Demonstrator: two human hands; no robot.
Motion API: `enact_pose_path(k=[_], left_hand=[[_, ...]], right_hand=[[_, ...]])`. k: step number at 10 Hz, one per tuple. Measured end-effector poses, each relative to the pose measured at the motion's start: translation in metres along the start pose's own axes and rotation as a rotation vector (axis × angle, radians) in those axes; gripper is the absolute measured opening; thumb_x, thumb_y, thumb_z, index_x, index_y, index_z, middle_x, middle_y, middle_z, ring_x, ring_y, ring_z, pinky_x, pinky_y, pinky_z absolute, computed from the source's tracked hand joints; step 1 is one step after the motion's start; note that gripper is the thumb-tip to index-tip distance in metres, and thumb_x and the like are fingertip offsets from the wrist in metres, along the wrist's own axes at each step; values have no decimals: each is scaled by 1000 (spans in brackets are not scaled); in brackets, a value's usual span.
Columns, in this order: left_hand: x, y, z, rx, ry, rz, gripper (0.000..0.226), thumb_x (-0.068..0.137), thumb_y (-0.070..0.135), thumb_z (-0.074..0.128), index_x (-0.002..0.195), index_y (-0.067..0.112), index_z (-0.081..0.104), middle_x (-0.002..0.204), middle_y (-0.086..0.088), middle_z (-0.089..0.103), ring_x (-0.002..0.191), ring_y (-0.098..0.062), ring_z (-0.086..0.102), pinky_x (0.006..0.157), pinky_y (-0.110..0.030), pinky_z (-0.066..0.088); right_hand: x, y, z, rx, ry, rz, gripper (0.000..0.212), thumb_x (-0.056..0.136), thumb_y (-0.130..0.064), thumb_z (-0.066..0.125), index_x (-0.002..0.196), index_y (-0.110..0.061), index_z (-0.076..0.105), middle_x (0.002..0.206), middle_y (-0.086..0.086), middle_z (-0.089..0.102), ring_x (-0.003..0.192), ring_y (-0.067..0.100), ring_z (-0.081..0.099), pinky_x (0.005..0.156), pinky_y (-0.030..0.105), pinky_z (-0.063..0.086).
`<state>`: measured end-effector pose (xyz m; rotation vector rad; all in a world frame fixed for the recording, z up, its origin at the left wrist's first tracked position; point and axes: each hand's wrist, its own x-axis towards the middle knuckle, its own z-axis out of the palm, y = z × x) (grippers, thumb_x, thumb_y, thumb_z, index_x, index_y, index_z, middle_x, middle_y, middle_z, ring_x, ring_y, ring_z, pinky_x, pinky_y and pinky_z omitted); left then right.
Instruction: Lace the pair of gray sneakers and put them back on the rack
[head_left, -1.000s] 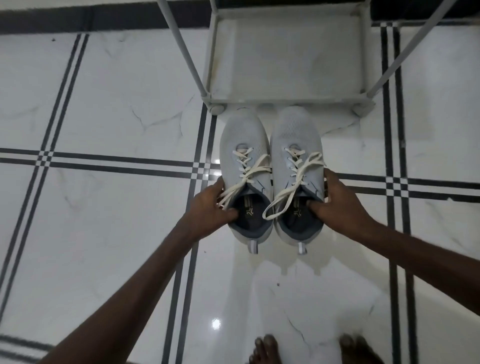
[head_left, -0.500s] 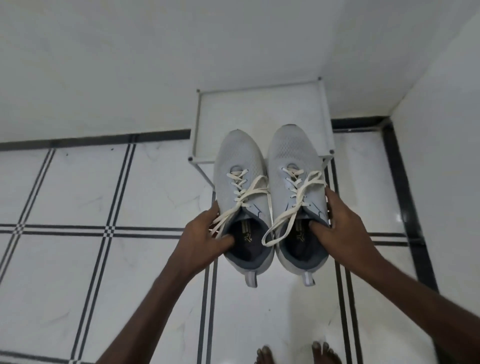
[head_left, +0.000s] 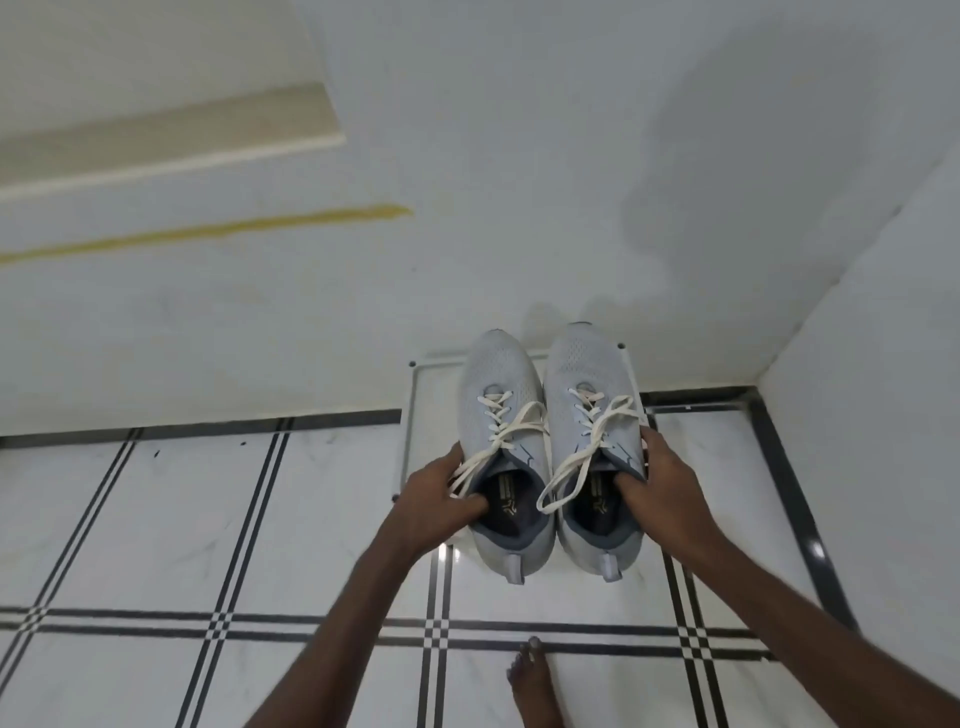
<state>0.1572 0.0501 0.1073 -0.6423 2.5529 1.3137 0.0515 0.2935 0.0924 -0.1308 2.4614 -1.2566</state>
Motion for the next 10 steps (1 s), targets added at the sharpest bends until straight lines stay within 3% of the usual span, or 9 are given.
enact_pose_path(k=[1,2,3,5,7,8,9,10], left_hand=[[60,-23,-7,34,-25,-28,46,61,36,58,106,24,61,85,-1,68,79,-20,64,70,-32,51],[118,-49,-10,41,-66,-63,52,62,33,60,113,22,60,89,-3,70,83,-24,64,72,-30,51],[171,-78,-7,38,-122,-116,58,62,32,60,119,21,58,92,-1,68,79,-18,60,62,-17,44],[242,-125,18,41,-193,-196,62,60,31,60,119,15,55,98,-9,70,87,-27,63,62,-16,43],[256,-146,35,46,-228,-220,61,64,26,65,123,22,53,102,-8,69,90,-25,65,78,-33,52],[257,-145,36,65,-234,-258,60,62,41,65,118,22,55,103,-9,67,91,-24,63,81,-37,54],[256,-130,28,83,-222,-306,63,67,64,67,102,12,58,102,-8,64,93,-26,62,79,-38,52],[253,-99,8,184,-150,-270,72,81,61,64,130,8,53,124,-12,57,117,-29,54,86,-31,42]], right_hand=[[54,-1,29,-10,-10,50,44,82,-9,60,125,-14,51,111,13,65,100,31,60,82,37,47],[109,4,63,-24,-30,97,45,81,-9,59,125,-14,51,114,14,65,104,33,60,85,38,46],[160,20,100,-43,-51,152,49,80,-9,57,128,-13,49,118,14,64,109,35,59,87,39,45],[219,57,147,-49,-92,287,55,82,-3,52,136,-10,44,130,17,58,120,36,54,99,41,42],[228,75,163,-91,-126,341,66,87,-2,54,148,-5,29,149,18,42,136,35,40,111,39,30],[228,70,162,-98,-149,370,67,86,-7,61,146,-5,31,144,19,45,132,36,43,107,38,34],[225,56,153,-130,-116,344,67,80,-20,68,138,-7,38,131,18,53,123,36,50,96,38,41],[222,14,135,-169,-30,219,74,84,-22,65,148,-8,29,142,15,45,132,32,42,104,38,35]])
